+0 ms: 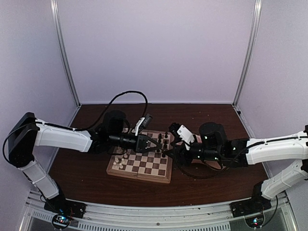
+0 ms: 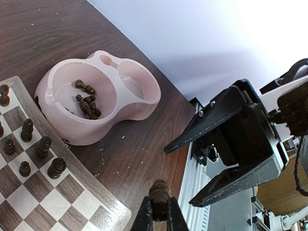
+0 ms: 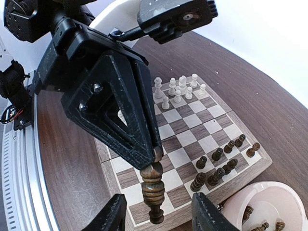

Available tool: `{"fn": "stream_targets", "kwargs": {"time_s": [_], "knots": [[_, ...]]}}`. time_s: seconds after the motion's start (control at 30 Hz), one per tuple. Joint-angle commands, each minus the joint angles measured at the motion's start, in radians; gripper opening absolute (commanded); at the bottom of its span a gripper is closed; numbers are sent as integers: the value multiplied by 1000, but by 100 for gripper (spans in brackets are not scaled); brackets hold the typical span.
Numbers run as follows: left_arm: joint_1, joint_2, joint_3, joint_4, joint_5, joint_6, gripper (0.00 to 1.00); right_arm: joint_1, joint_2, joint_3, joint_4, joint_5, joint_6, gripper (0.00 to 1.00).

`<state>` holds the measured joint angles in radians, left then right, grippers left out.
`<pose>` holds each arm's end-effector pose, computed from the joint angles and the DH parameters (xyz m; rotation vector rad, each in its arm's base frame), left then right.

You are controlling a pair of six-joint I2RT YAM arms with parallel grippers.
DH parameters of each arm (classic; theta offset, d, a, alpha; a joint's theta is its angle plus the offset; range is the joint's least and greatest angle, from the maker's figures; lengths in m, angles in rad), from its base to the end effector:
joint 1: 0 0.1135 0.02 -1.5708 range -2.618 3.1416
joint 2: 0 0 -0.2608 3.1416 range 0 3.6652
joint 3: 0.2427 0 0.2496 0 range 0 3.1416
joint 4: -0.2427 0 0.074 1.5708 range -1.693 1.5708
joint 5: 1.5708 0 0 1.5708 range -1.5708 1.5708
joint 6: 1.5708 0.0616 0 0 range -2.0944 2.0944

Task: Set up the chess pieces on the board
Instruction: Pass from the right arm to the left, then adjust the chess pile.

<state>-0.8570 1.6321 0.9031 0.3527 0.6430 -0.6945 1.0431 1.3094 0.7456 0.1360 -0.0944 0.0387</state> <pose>0.2152 -0.3049 0.2118 0.6739 2.1478 -1.5676 0.1524 0.2730 0.2305 -1.0587 1.7963 0.7745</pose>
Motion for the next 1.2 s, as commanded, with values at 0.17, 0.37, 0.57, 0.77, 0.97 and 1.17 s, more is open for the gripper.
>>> {"fn": "stream_targets", "kwargs": {"time_s": [0.17,0.37,0.57,0.77,0.97,1.17], "knots": [[18,-67,-63,230,22,-45,0,-3,-41,-35,83,-83,17,46],[27,-71,-78,273,43,-74,0,-3,-13,-17,59,-52,12,43],[30,-77,-76,264,44,-75,0,-5,-22,-22,56,-15,10,40],[31,-74,-71,262,51,-77,0,-5,-26,-22,54,-4,11,28],[30,-68,-67,258,53,-76,0,-6,-33,-24,53,4,12,14],[30,-78,-70,240,41,-65,0,-6,-30,-17,40,27,12,6]]}}
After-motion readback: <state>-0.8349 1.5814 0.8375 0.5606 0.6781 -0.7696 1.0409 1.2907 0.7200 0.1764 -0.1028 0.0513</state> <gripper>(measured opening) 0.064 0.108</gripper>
